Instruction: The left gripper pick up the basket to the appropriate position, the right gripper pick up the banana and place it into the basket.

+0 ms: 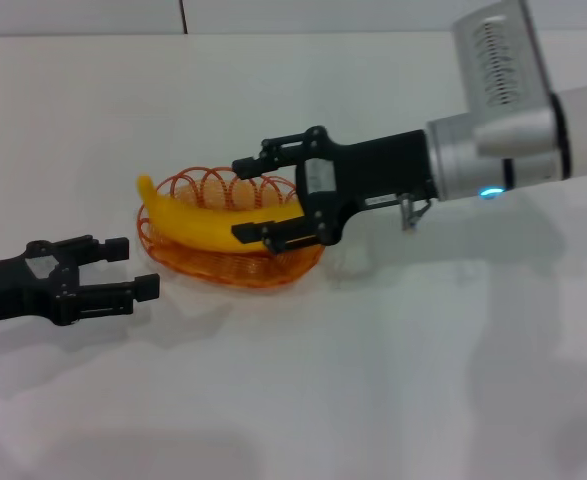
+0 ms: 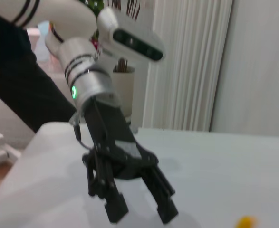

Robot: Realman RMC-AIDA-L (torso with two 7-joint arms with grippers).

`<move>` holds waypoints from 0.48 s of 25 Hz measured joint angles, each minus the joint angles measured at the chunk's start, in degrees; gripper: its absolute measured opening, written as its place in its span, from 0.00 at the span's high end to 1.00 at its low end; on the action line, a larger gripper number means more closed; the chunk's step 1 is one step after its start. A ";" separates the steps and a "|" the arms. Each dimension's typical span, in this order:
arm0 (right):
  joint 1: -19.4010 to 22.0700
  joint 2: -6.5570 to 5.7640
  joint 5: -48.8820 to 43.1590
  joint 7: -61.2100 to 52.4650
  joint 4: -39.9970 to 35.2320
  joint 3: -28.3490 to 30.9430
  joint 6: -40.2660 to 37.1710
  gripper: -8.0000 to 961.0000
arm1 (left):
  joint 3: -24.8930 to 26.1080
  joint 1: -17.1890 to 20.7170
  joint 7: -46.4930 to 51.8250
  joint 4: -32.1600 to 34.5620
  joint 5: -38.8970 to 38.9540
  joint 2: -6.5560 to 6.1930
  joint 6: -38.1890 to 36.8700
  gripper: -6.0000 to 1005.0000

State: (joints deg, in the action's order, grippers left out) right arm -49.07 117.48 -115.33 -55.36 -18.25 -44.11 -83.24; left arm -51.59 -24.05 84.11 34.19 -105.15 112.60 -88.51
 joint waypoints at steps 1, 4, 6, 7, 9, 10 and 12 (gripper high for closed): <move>0.59 -0.12 0.34 -0.12 -0.75 0.14 -0.94 0.41 | 0.00 0.17 0.00 0.00 0.00 -0.10 -0.07 0.12; 5.05 -0.43 1.57 -2.05 -6.13 0.39 -5.72 0.31 | 0.01 0.58 -0.04 0.23 0.02 -0.25 -0.48 0.11; 9.64 -0.58 3.03 -3.05 -9.67 0.67 -8.02 0.26 | 0.00 0.65 -0.30 0.31 -0.08 -0.26 -0.56 0.11; 12.22 -0.65 4.00 -3.15 -10.85 1.17 -8.80 0.26 | 0.01 0.73 -0.78 0.34 -0.17 -0.27 -0.57 0.12; 16.55 -0.78 5.72 -2.83 -11.62 3.33 -9.14 0.26 | 0.23 1.11 -2.41 0.34 -0.04 -0.27 -0.45 0.12; 18.64 -0.77 6.17 -2.50 -11.55 4.74 -9.04 0.26 | 0.71 1.43 -4.03 0.31 0.22 -0.17 -0.37 0.12; 21.98 -0.76 6.50 -1.65 -10.88 6.92 -8.33 0.26 | 3.66 3.01 -10.73 0.15 0.79 0.88 -0.29 0.12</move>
State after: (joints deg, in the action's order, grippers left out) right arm -27.09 116.72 -108.83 -57.01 -29.13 -37.19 -91.57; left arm -47.94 -21.04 73.38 34.34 -104.36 113.48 -88.80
